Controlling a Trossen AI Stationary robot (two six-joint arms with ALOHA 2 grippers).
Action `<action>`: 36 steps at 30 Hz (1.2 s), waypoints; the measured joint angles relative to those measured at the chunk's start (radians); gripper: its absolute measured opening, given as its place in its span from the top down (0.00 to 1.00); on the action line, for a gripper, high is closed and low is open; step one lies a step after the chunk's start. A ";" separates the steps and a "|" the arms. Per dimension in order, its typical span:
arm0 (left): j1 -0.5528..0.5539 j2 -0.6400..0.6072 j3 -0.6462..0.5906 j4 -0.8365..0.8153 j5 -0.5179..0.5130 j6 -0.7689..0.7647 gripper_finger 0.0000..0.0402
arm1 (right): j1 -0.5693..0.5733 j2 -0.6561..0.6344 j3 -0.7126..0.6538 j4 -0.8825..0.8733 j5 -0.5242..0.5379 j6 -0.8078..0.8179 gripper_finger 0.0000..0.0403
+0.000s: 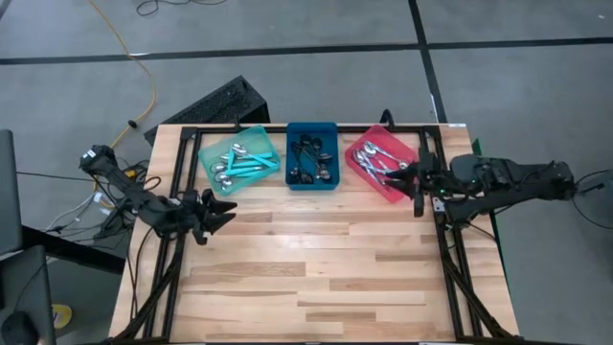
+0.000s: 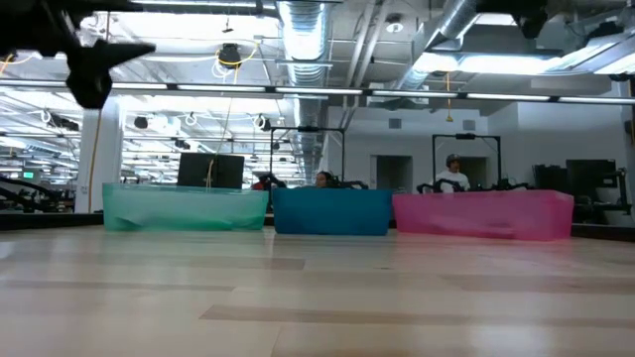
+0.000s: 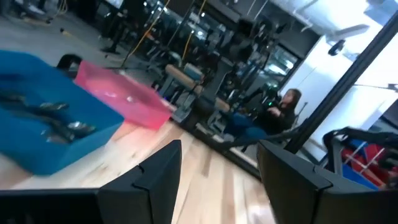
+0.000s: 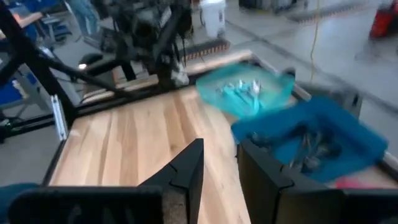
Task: Sort silverware by color (type)
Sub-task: Return to Home Position
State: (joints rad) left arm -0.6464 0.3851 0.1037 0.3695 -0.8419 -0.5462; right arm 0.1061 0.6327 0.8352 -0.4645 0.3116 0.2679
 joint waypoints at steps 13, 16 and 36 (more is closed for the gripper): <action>0.033 -0.045 0.100 -0.124 0.050 0.164 0.52 | 0.030 -0.270 -0.149 0.161 0.057 -0.005 0.70; 0.056 -0.087 0.100 -0.216 0.082 0.114 0.52 | 0.035 -0.387 -0.266 0.232 0.057 -0.005 0.70; 0.073 -0.382 -0.060 -0.355 0.098 0.113 0.52 | 0.038 -0.628 -0.539 0.387 0.052 -0.003 0.70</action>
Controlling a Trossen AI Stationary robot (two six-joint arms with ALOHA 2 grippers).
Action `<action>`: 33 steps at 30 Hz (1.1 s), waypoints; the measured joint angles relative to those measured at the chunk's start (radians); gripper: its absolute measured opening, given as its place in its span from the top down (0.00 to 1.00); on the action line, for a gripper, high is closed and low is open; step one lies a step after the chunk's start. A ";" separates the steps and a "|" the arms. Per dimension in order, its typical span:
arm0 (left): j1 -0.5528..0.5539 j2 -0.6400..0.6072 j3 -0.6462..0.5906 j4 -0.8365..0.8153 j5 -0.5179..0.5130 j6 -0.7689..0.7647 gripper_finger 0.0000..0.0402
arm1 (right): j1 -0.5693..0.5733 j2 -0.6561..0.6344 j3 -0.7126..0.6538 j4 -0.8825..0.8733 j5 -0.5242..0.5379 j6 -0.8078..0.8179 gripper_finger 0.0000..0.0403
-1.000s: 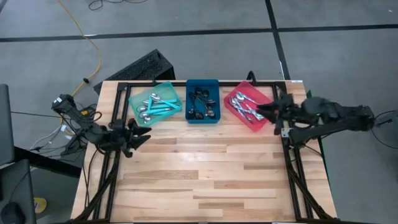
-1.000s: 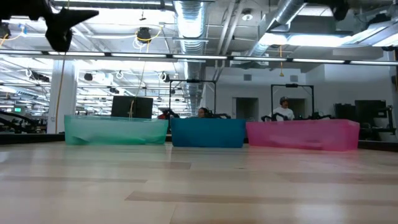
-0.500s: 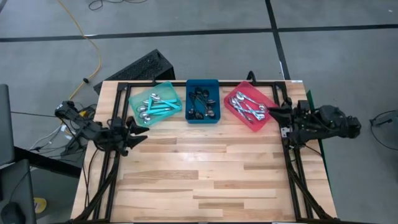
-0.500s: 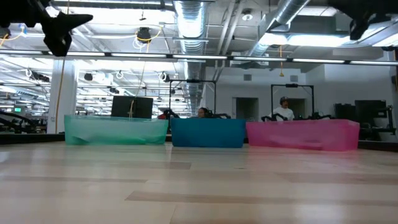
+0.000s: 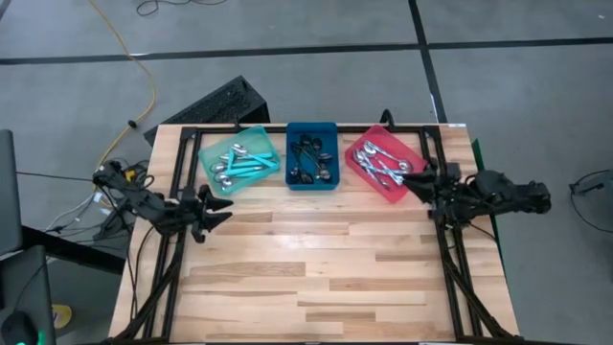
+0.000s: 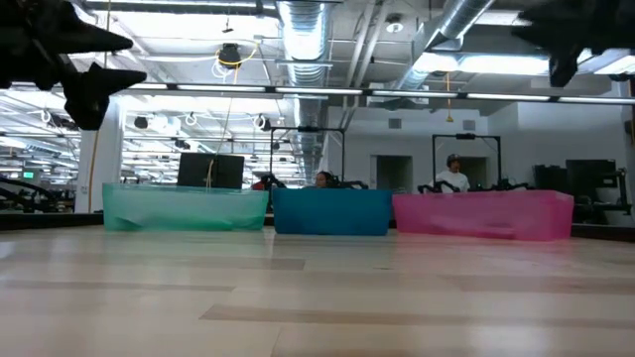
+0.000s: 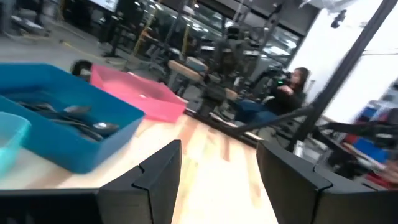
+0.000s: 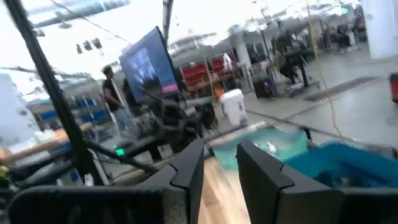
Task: Sort silverware by color (type)
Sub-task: Return to Home Position
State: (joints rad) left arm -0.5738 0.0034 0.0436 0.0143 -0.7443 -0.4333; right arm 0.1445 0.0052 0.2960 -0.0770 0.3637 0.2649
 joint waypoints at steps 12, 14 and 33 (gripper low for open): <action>-0.003 0.001 -0.033 0.077 0.139 0.072 0.52 | -0.003 0.000 -0.287 0.287 0.005 0.047 0.70; -0.003 0.001 -0.033 0.077 0.148 0.086 0.52 | -0.003 0.001 -0.287 0.278 0.005 0.045 0.70; -0.002 0.001 -0.035 0.077 0.187 0.205 0.52 | -0.001 0.046 -0.287 0.121 -0.183 -0.222 0.70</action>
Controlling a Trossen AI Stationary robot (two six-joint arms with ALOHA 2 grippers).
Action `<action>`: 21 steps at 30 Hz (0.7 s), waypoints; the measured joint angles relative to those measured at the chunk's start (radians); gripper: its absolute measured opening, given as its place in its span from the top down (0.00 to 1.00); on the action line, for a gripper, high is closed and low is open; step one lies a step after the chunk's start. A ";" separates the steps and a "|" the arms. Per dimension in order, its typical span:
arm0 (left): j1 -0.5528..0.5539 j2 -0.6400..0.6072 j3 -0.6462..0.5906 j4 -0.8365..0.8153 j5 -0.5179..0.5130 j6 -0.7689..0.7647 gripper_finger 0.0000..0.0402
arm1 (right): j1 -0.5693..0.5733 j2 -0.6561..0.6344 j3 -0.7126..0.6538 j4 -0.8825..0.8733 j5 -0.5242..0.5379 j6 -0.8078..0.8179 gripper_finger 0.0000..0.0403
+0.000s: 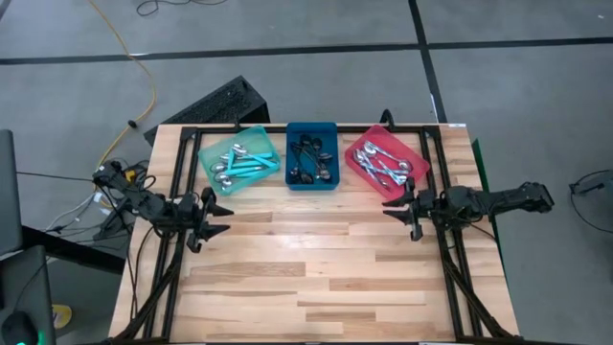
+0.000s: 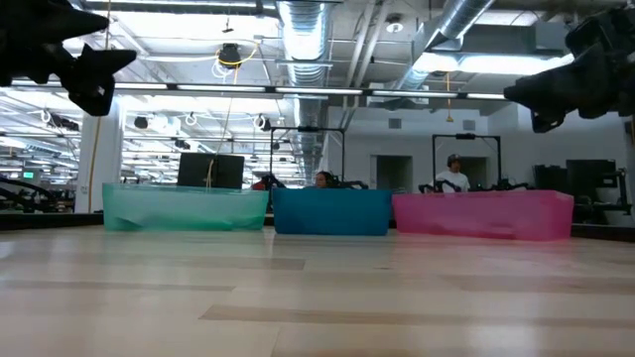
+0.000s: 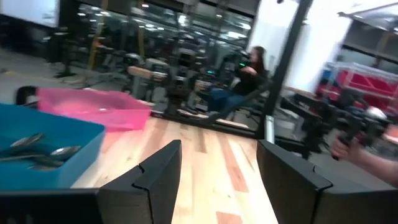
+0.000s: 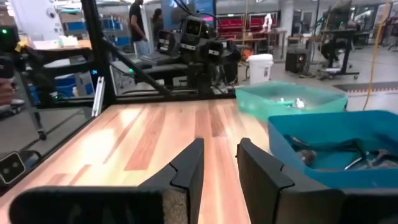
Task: Sort silverware by color (type)
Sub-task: Return to Home Position
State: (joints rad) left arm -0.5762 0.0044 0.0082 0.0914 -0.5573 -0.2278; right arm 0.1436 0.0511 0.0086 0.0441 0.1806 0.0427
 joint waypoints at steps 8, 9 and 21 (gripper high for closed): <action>0.003 0.000 -0.001 0.000 0.026 0.007 0.52 | 0.000 0.002 0.000 -0.003 0.000 0.009 0.70; 0.003 0.000 -0.001 0.000 0.027 0.009 0.52 | 0.000 0.002 0.000 -0.003 0.000 0.008 0.70; 0.005 0.000 -0.002 0.000 -0.122 0.021 0.52 | 0.000 0.002 0.000 -0.005 0.000 0.017 0.70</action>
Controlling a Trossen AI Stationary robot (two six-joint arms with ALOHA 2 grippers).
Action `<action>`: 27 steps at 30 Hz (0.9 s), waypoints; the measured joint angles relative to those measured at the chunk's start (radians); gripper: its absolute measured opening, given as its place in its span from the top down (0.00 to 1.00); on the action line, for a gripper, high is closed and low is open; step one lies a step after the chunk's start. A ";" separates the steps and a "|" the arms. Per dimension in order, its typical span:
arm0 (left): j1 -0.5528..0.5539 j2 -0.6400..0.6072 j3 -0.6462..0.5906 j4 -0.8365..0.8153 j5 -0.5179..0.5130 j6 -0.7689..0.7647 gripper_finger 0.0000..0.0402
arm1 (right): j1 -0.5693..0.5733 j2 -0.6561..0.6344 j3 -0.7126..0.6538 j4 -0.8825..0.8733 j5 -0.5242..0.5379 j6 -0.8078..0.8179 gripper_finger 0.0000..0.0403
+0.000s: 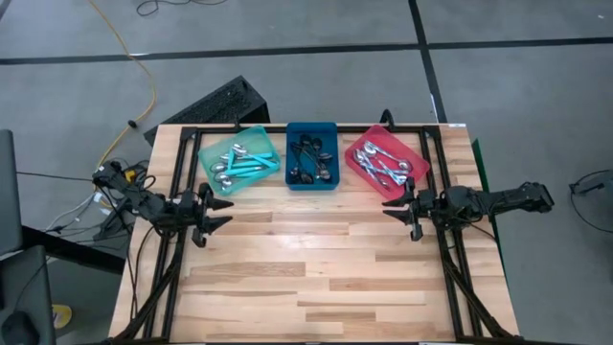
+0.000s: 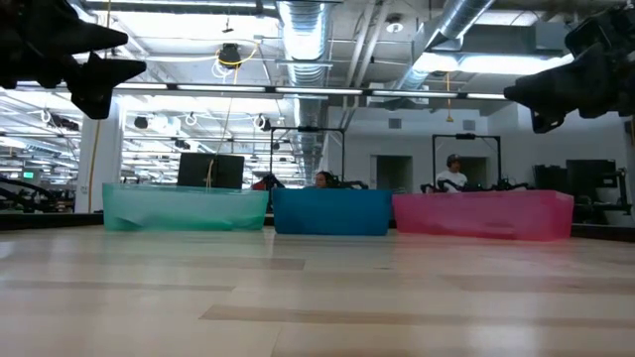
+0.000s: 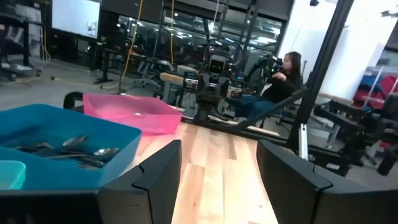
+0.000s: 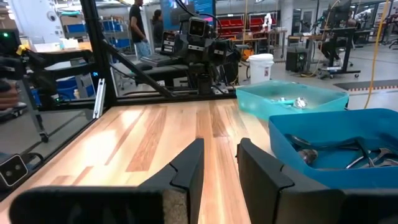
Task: Sort silverware by color (type)
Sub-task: Return to Home Position
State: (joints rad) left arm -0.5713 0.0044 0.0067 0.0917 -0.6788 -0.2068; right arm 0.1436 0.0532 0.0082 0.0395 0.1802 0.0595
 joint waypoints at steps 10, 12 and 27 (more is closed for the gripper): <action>0.000 0.000 0.000 0.000 0.001 0.115 0.52 | 0.000 0.000 0.000 -0.001 0.000 0.001 0.70; 0.000 0.000 0.000 -0.001 0.001 0.122 0.52 | 0.000 0.000 0.000 -0.001 0.000 0.001 0.70; 0.000 0.000 0.000 0.000 0.001 0.092 0.52 | 0.000 0.000 -0.001 -0.001 0.000 0.002 0.70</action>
State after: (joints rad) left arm -0.5713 0.0044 0.0067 0.0914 -0.6780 -0.1146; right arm 0.1436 0.0532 0.0072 0.0386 0.1802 0.0612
